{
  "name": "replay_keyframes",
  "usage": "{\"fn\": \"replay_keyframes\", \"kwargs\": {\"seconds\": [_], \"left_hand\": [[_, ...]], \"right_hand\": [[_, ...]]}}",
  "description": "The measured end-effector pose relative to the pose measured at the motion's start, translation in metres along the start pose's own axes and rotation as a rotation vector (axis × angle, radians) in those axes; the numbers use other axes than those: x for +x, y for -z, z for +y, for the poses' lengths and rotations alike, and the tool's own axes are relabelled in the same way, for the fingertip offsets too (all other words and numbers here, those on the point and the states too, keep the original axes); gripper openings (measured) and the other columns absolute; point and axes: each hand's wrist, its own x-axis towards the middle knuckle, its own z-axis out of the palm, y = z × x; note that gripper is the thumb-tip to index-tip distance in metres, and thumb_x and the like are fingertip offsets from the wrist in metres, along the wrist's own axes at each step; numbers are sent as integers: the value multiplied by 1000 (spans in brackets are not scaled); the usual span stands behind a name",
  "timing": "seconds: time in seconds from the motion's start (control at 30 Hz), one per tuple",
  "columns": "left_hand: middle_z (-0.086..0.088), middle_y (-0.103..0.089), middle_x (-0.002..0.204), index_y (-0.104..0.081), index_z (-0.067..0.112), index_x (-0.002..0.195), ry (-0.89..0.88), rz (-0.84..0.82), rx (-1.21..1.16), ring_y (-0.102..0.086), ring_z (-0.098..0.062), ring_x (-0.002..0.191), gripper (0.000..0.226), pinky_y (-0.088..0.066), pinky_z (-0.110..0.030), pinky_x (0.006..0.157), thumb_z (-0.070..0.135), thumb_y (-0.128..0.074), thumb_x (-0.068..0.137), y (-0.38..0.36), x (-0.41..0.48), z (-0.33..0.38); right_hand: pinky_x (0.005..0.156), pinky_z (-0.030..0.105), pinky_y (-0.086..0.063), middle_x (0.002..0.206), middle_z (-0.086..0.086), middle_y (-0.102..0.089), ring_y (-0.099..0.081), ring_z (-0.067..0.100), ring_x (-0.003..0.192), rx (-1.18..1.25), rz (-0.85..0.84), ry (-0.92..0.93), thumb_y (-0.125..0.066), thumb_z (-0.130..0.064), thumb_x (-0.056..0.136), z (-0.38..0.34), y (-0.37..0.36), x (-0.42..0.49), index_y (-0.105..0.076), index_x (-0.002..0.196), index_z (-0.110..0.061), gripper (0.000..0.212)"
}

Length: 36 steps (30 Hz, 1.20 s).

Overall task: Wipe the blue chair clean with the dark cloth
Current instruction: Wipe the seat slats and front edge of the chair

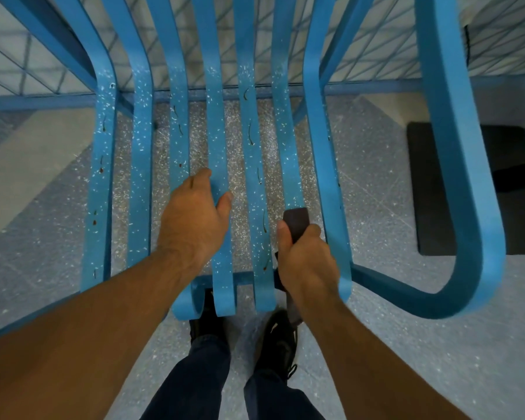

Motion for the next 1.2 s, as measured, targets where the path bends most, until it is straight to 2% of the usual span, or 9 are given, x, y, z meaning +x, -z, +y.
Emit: {"fn": "replay_keyframes", "kwargs": {"seconds": [0.1,0.2,0.33,0.4,0.5,0.73,0.87,1.0,1.2], "left_hand": [[-13,-47,141,-27,10,149,65,-56,-25,-47,-29,126,63,-42,-36,99,36,-52,98,1,4,6],[-15,-49,138,-21,8,150,116,-86,-66,-53,-29,120,69,-45,-34,95,35,-55,97,5,9,12],[-12,-60,118,-35,2,140,253,-182,-86,-54,-12,75,64,-49,-26,67,39,-59,94,11,26,20],[-8,-62,96,-55,3,105,269,-221,-31,-51,-11,64,38,-42,-22,52,39,-60,93,10,36,21],[-9,-62,80,-48,10,70,245,-266,58,-51,-13,57,34,-35,-21,43,29,-58,96,2,43,19],[-5,-57,68,-57,6,74,225,-332,174,-54,-13,55,19,-37,-21,40,8,-60,92,-4,51,22],[-5,-57,69,-57,6,74,225,-346,173,-54,-13,55,19,-38,-21,41,8,-60,92,-4,52,23],[-3,-55,69,-56,8,75,234,-338,126,-50,-10,54,19,-34,-18,40,10,-60,94,-2,51,24],[-3,-56,69,-55,9,72,258,-352,82,-52,-11,54,22,-36,-18,41,13,-62,93,-1,53,22]], "right_hand": [[66,38,-53,80,-1,-56,-61,23,76,14,15,19,-28,-66,94,-11,3,11,-45,111,-16,56],[78,44,-55,112,9,-62,-63,28,96,14,74,107,-28,-57,98,-8,0,2,-35,136,-14,59],[92,49,-51,141,6,-43,-51,26,121,37,61,205,-29,-53,97,14,-14,-24,-8,152,-23,65],[91,48,-52,140,7,-44,-53,27,119,19,55,191,-33,-52,97,18,-16,-28,-8,152,-22,68],[83,44,-55,124,9,-59,-62,30,104,-18,60,104,-39,-52,96,5,-8,-11,-30,142,-14,60],[50,26,-40,74,-6,-50,-49,8,61,61,34,71,-31,-64,95,-38,9,48,-46,106,-17,51],[64,33,-48,108,8,-60,-58,19,84,20,87,131,-28,-56,99,-43,5,50,-38,132,-12,55],[89,38,-53,148,17,-33,-50,29,123,-239,113,330,-27,-41,101,-17,-5,17,-4,153,-7,67],[72,37,-55,114,10,-60,-64,27,91,17,63,148,-40,-49,99,-46,8,49,-32,136,-12,53]]}}
